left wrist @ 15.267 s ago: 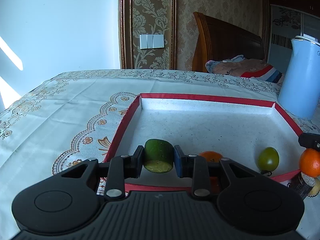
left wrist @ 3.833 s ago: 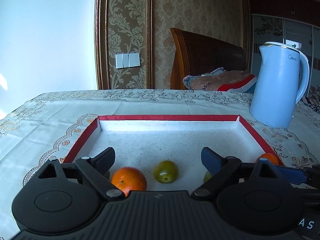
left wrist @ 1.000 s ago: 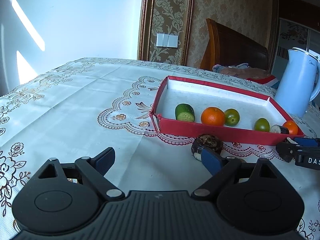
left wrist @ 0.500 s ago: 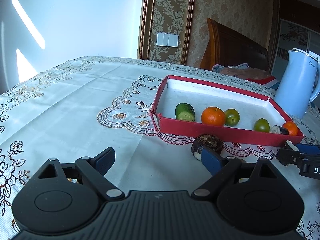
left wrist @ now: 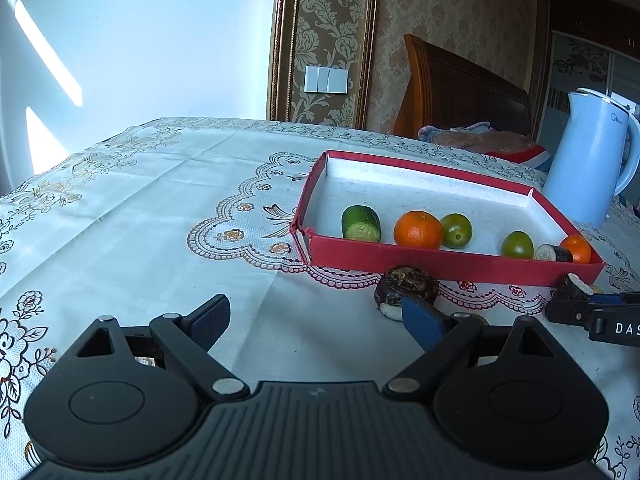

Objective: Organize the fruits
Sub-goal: 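Close the left tool on the round eggplant slice while the right tool grips a dark cylinder slice, then carry the eggplant slice into the tray while the right tool carries the dark cylinder slice there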

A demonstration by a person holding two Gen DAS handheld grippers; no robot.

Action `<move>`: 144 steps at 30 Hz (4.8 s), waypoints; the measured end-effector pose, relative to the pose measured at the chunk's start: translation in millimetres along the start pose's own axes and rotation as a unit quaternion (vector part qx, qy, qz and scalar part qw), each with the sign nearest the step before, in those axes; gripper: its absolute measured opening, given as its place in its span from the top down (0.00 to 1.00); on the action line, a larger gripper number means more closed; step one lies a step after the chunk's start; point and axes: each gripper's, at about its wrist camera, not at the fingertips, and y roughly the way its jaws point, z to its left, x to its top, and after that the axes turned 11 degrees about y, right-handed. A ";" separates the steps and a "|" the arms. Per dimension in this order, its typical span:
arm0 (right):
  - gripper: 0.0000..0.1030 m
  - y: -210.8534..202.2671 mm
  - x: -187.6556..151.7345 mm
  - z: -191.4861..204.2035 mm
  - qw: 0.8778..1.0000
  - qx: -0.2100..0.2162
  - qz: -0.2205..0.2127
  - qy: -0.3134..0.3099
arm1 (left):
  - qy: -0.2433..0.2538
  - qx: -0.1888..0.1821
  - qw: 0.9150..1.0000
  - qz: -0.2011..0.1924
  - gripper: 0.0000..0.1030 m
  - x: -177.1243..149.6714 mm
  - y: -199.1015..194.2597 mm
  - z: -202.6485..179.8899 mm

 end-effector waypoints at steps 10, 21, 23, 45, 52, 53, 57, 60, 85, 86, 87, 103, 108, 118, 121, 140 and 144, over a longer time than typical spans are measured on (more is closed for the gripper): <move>0.64 -1.9 -1.4 -4.9 1.000 0.001 -0.006 0.013 | 0.038 -0.031 0.999 0.014 0.09 17.1 17.5 -22.6; 0.64 -2.1 -1.2 -8.0 1.000 0.013 -0.007 0.021 | 0.051 -0.018 0.997 0.046 0.09 29.3 41.0 -34.8; 0.64 -2.0 -1.1 -8.7 1.000 0.015 -0.007 0.022 | 0.047 -0.022 0.997 0.058 0.09 30.2 45.8 -34.7; 0.66 -1.7 -1.5 -9.3 1.000 0.012 -0.008 0.022 | 0.054 -0.017 0.997 0.059 0.20 32.8 58.3 -46.4; 0.68 -2.4 -1.7 -8.7 1.000 0.006 -0.009 0.020 | 0.058 -0.021 0.997 0.050 0.35 32.6 55.7 -48.3; 0.68 -2.4 -1.7 -8.6 1.000 0.006 -0.009 0.020 | 0.058 -0.022 0.997 0.049 0.36 32.7 55.6 -48.2; 0.69 -3.1 -2.2 -7.6 1.000 0.004 -0.010 0.017 | 0.055 -0.026 0.997 0.045 0.47 32.6 54.8 -46.5; 0.69 -2.8 -2.4 -6.1 1.000 0.002 -0.011 0.014 | 0.048 -0.027 0.998 0.043 0.51 32.4 54.1 -44.4; 0.69 -4.2 -3.9 1.6 1.000 -0.012 -0.018 -0.006 | 0.021 -0.023 0.999 0.013 0.60 30.6 45.7 -34.1; 0.69 -4.5 -3.9 1.4 1.000 -0.012 -0.019 -0.006 | 0.021 -0.020 1.000 0.009 0.60 30.6 44.4 -34.0; 0.69 -4.8 -3.9 1.3 1.000 -0.012 -0.020 -0.005 | 0.021 -0.016 1.000 0.005 0.60 30.2 42.7 -34.7; 0.69 -15.3 -3.4 0.1 0.999 0.006 -0.045 -0.003 | 0.026 -0.002 1.000 -0.006 0.60 29.4 36.7 -39.7; 0.69 -18.6 -2.0 2.7 0.999 0.016 -0.051 -0.007 | 0.025 -0.002 1.000 -0.006 0.60 29.7 36.9 -38.8; 0.69 -22.5 18.6 27.2 0.996 0.036 -0.074 -0.037 | 0.023 -0.001 1.000 -0.003 0.60 29.9 37.4 -36.7; 0.69 -17.7 27.6 38.6 0.995 0.040 -0.077 -0.049 | 0.022 -0.001 1.000 -0.003 0.60 29.9 37.3 -36.6; 0.69 28.8 33.6 52.4 0.997 0.027 -0.051 -0.059 | 0.030 0.008 0.999 -0.008 0.60 31.4 35.3 -40.0; 0.69 28.3 34.4 50.6 0.997 0.030 -0.051 -0.056 | 0.031 0.017 0.999 -0.025 0.60 36.7 31.2 -42.7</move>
